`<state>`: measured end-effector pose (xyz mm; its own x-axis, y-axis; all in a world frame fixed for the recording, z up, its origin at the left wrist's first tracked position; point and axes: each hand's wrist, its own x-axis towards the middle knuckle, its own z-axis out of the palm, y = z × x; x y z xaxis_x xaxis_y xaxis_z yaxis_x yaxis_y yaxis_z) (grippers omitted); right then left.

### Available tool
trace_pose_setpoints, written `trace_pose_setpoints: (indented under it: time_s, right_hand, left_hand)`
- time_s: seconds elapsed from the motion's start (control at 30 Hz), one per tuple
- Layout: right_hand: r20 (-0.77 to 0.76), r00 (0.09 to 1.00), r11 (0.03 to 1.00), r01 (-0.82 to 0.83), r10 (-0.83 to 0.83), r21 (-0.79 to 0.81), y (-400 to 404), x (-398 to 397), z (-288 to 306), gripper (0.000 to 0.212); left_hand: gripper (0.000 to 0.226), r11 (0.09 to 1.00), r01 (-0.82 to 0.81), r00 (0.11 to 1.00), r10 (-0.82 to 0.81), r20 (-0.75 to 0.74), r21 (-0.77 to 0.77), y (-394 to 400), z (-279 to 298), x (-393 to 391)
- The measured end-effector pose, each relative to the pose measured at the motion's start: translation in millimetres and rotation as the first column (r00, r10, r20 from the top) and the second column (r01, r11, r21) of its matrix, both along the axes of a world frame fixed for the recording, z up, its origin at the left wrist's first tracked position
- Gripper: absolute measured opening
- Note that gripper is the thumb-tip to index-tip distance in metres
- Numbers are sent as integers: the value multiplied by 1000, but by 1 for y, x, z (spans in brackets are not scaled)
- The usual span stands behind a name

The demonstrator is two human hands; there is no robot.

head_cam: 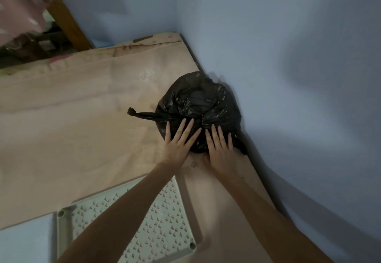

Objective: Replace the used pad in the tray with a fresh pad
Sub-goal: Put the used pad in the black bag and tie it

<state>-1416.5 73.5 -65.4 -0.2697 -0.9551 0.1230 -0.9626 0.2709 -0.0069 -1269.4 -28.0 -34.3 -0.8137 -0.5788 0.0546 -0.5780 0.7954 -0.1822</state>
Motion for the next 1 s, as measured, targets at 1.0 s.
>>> trace_pose_setpoints:
  time_s: [1.0]
  right_hand:
    - [365, 898, 965, 191, -245, 179, 8, 69, 106, 56]
  left_hand:
    - [41, 949, -234, 966, 203, 161, 210, 39, 88, 33]
